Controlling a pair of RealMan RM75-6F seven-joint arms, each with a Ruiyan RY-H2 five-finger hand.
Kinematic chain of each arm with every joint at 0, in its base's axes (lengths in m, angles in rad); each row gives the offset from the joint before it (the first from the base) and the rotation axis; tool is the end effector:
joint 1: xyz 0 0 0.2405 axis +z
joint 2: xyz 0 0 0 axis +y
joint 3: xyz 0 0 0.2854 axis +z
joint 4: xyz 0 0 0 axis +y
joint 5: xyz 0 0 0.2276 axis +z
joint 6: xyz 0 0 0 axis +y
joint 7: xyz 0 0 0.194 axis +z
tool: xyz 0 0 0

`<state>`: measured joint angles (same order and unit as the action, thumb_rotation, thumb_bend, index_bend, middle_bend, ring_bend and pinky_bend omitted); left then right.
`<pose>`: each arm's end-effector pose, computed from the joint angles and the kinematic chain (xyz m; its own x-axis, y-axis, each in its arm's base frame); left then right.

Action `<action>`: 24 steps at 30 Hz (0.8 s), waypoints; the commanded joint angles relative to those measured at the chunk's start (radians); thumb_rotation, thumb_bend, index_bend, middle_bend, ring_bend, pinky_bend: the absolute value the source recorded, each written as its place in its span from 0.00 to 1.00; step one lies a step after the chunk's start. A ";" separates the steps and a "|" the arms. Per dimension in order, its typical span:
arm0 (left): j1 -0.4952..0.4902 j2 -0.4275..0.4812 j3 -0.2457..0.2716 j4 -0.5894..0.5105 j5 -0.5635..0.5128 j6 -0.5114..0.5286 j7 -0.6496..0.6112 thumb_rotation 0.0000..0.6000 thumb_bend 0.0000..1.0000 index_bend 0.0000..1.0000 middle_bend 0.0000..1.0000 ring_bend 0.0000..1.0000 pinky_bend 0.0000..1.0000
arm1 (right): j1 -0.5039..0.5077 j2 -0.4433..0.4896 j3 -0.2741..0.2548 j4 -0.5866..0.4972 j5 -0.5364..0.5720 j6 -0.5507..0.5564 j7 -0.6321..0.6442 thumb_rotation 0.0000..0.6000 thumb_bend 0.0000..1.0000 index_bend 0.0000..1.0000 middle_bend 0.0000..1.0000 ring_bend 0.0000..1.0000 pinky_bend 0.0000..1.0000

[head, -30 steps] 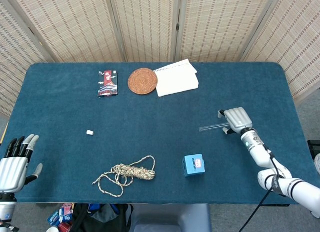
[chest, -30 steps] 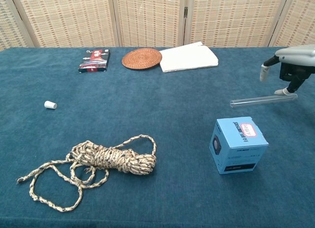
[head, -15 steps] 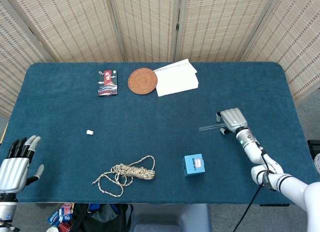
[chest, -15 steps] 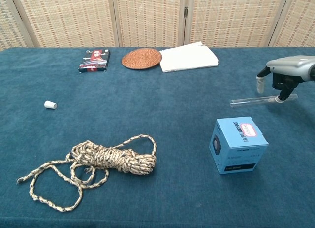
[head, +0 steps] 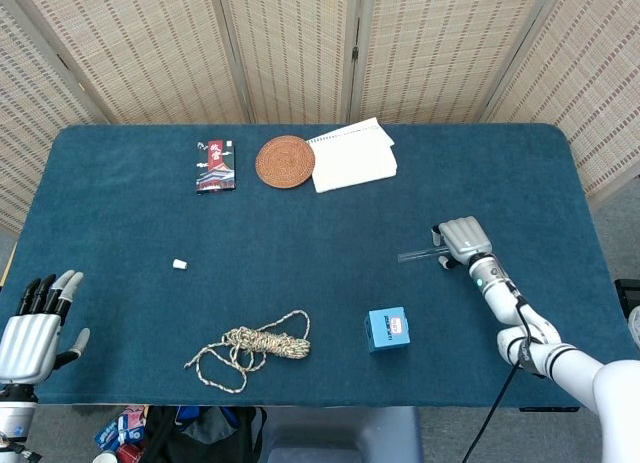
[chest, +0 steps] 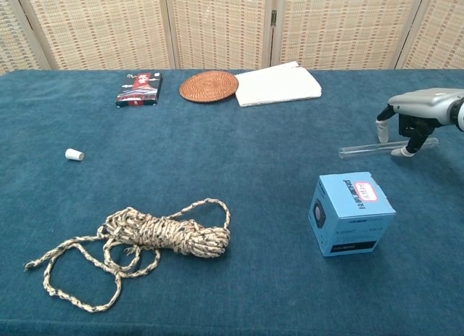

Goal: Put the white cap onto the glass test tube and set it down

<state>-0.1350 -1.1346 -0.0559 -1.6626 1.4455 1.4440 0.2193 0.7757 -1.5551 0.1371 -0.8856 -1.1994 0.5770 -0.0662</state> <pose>-0.3309 0.2516 0.1419 0.5264 0.0239 0.8499 0.8502 -0.0130 -0.5263 -0.3092 -0.4932 -0.0124 0.6220 -0.3945 0.6764 -0.7778 -0.2116 0.5918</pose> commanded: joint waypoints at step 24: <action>0.002 -0.005 0.003 0.014 -0.001 0.000 -0.010 1.00 0.34 0.05 0.03 0.01 0.00 | 0.008 -0.025 -0.006 0.034 0.011 -0.011 -0.008 1.00 0.35 0.53 0.96 1.00 1.00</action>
<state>-0.1332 -1.1393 -0.0524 -1.6481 1.4446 1.4438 0.2095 0.7838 -1.5805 0.1309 -0.8515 -1.1884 0.5657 -0.0744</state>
